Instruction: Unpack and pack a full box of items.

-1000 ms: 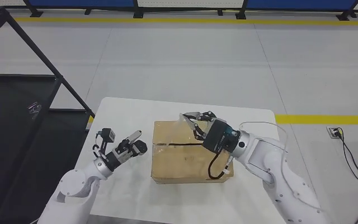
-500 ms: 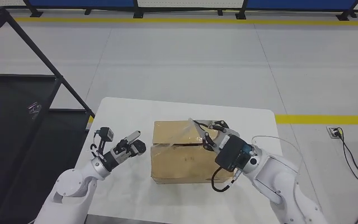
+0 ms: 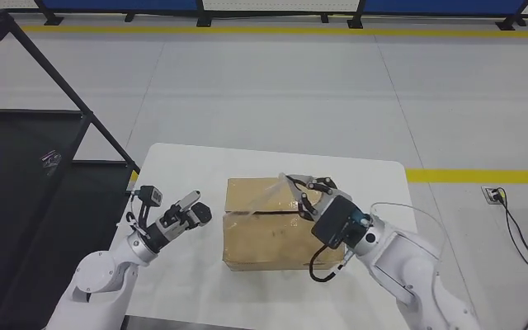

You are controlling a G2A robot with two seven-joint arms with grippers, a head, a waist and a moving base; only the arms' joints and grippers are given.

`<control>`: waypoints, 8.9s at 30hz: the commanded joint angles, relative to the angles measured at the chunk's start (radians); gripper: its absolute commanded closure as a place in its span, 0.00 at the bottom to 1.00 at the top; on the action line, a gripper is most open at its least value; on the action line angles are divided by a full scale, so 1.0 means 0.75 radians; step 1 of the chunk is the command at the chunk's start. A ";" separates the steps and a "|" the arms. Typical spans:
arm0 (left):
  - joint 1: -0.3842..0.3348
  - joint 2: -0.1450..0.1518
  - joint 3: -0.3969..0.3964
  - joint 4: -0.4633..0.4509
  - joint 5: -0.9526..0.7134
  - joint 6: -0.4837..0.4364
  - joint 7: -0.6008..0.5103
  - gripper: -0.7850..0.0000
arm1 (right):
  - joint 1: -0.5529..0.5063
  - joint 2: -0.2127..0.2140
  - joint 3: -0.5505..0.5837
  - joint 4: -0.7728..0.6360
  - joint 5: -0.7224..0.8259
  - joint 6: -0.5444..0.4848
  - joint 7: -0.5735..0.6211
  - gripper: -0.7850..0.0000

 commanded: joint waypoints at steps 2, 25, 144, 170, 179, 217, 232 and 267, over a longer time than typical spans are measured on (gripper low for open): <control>0.017 0.003 -0.017 -0.068 -0.010 -0.014 -0.018 0.00 | -0.041 0.003 0.024 0.005 0.004 0.015 0.028 1.00; -0.231 -0.023 0.240 0.060 0.158 0.090 -0.028 0.00 | -0.352 0.014 0.154 -0.034 -0.037 0.231 0.107 1.00; -0.379 -0.106 0.469 0.199 0.256 0.109 0.006 0.00 | -0.224 -0.088 -0.149 -0.015 -0.804 0.082 0.861 0.89; -0.390 -0.110 0.460 0.212 0.254 0.108 -0.010 0.00 | -0.368 -0.087 0.030 -0.097 -0.818 0.223 0.769 1.00; -0.392 -0.111 0.460 0.214 0.255 0.109 -0.016 0.00 | -0.385 -0.091 0.075 -0.098 -0.801 0.268 0.762 1.00; -0.382 -0.115 0.454 0.207 0.263 0.110 -0.017 0.00 | -0.339 -0.131 0.185 0.007 -0.699 0.496 0.822 0.65; -0.380 -0.116 0.452 0.205 0.265 0.110 -0.018 0.00 | -0.414 -0.144 0.284 -0.013 -0.528 0.648 0.642 0.62; -0.527 -0.185 0.667 0.247 0.406 0.149 0.156 0.00 | -0.585 -0.086 0.568 0.120 -0.119 0.018 -0.196 0.00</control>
